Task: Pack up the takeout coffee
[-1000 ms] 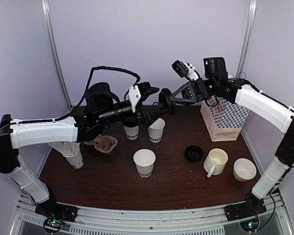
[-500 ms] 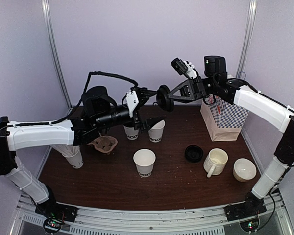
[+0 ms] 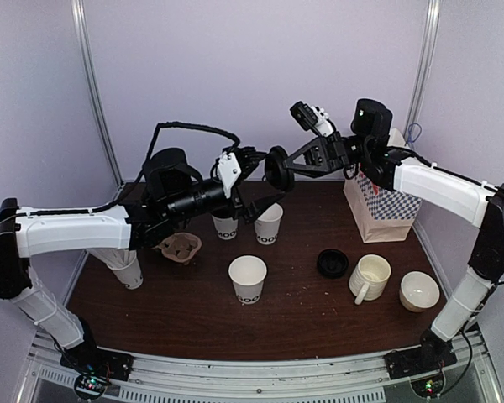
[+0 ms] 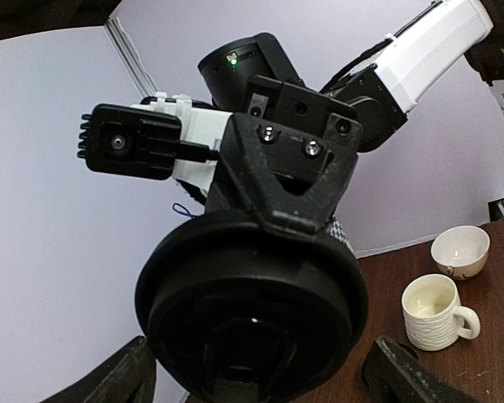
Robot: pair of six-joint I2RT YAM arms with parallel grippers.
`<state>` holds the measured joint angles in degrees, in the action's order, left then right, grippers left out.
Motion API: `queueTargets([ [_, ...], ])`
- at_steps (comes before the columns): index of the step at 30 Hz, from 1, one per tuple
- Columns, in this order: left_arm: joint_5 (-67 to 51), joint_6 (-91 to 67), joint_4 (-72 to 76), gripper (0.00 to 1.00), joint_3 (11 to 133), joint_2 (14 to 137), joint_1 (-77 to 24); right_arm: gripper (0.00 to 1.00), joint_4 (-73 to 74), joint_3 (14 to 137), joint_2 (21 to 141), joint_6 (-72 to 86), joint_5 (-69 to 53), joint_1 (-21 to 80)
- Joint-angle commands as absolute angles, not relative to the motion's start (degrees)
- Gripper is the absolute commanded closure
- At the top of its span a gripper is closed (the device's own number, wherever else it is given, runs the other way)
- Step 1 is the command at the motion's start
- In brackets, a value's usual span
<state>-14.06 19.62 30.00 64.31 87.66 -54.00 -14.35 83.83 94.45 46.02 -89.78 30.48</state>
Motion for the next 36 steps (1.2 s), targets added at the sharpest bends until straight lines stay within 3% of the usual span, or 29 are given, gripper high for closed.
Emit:
queueTargets([
  [1, -13.1, 19.1, 32.5, 0.09, 66.5, 88.6, -54.1, 0.90, -31.6, 82.8, 95.6, 58.1, -90.5, 31.3],
  [8, -15.1, 19.6, 30.7, 0.13, 68.1, 89.4, -53.8, 0.90, -31.9, 83.0, 96.0, 58.5, -90.9, 31.6],
  [20, -16.1, 19.0, 29.1, 0.29, 67.9, 87.6, -53.4, 0.89, -33.2, 82.7, 96.8, 59.2, -90.8, 31.7],
  [21, -15.9, 18.8, 28.8, 0.30, 67.9, 87.5, -53.4, 0.87, -33.9, 82.8, 97.0, 59.7, -90.8, 31.7],
  [24, -14.3, 18.4, 25.0, 0.30, 68.7, 86.7, -53.4, 0.65, -39.2, 82.5, 97.3, 63.5, -91.5, 30.4],
  [29, -11.3, 18.8, 0.0, 0.31, 76.4, 84.6, -53.4, 0.43, -43.9, 81.3, 97.4, 68.6, -89.3, 20.3],
  [33, -11.6, 18.7, -20.4, 0.33, 83.9, 85.1, -53.5, 0.43, -27.3, 80.9, 96.4, 53.3, -85.3, 14.3],
  [36, -12.1, 18.7, -31.8, 0.35, 87.2, 85.9, -53.9, 0.42, 16.6, 88.5, 96.2, 21.7, -78.5, 13.7],
])
